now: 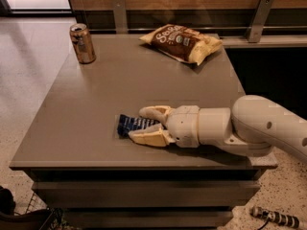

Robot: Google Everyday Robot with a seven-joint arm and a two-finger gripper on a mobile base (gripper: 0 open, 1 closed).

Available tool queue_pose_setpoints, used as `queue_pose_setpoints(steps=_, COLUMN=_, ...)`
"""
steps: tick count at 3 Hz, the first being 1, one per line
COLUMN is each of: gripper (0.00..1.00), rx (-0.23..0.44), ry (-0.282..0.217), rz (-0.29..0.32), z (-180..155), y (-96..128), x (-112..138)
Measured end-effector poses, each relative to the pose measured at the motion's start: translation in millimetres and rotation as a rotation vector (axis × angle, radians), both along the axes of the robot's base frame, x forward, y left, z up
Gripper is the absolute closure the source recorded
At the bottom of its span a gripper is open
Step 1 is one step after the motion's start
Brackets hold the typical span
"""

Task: Move rxbar blueberry near orange can

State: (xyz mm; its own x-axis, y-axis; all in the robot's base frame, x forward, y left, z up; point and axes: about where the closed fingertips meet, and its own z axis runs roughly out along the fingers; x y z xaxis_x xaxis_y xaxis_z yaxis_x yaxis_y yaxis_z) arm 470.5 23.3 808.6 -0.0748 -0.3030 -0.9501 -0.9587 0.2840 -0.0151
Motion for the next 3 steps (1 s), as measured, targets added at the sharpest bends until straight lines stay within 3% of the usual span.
queue_pose_setpoints(steps=1, gripper=1.00, rx=0.000, ry=0.000, rz=0.000, z=1.7, y=0.1, x=-0.1)
queue_pose_setpoints(steps=3, gripper=1.00, rx=0.000, ry=0.000, rz=0.000, z=1.8, y=0.2, x=-0.1)
